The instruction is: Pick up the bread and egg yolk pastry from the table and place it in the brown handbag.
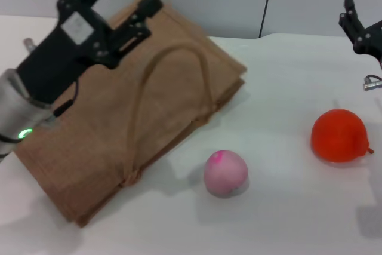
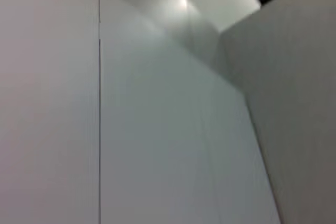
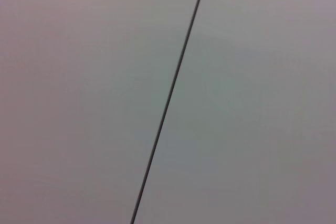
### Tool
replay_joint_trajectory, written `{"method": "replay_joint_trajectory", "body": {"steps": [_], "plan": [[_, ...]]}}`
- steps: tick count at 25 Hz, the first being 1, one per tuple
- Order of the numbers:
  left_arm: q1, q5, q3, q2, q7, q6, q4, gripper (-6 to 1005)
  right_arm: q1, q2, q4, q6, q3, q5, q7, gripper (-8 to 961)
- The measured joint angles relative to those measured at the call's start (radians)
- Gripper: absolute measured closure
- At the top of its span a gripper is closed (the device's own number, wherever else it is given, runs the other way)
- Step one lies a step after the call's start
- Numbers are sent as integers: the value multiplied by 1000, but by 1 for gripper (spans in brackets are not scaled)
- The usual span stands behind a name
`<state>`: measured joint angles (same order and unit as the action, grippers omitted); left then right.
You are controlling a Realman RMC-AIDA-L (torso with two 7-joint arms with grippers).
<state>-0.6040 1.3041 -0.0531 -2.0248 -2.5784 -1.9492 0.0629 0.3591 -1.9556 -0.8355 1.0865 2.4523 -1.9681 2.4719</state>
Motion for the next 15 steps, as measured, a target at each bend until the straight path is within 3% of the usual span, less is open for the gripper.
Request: {"method": "replay_joint_trajectory", "body": {"steps": [5, 9, 12, 15], "plan": [[24, 45, 5, -2, 25, -36, 30, 230, 0, -1, 11, 15, 1, 0, 8, 61], [63, 160, 6, -8, -16, -30, 20, 230, -2, -8, 43, 85, 3, 5, 55, 61], [104, 306, 23, -11, -81, -6, -43, 231, 0, -17, 112, 153, 6, 8, 149, 61], [127, 422, 32, -13, -129, 37, -101, 231, 14, -41, 223, 220, 0, 9, 269, 61]]}}
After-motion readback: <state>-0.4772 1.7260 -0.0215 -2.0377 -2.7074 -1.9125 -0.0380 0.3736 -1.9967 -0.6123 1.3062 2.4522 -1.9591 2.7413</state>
